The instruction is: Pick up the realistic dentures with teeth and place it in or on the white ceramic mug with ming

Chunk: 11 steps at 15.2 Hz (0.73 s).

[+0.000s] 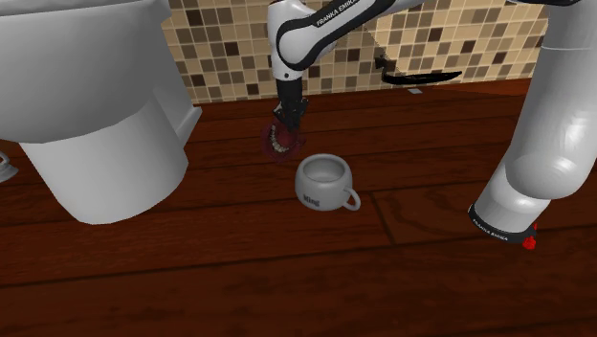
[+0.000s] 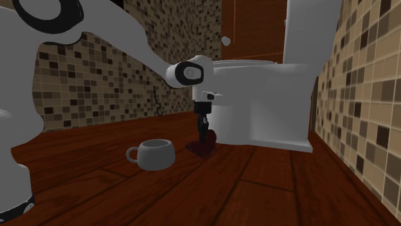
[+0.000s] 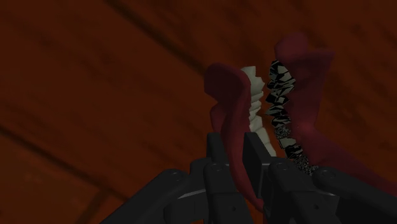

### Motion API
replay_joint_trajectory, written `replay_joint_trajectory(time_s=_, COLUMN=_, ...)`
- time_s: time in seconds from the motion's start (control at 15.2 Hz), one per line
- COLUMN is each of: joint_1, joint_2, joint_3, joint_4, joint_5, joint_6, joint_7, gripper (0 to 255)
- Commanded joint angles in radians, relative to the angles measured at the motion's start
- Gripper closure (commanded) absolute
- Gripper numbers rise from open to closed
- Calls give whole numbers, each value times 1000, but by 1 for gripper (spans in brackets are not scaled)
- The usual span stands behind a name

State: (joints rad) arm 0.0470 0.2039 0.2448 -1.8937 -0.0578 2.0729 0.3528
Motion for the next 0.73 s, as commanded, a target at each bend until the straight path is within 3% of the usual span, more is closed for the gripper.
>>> replay_joint_trajectory(time_s=0.0, joint_1=0, joint_2=-7, joint_3=1, joint_4=23, joint_5=3, joint_6=-29, joint_7=-2, gripper=255)
replay_joint_trajectory(time_s=0.66, joint_1=-2, joint_2=-44, joint_3=3, joint_4=112, joint_5=15, joint_6=-154, joint_7=-10, gripper=255)
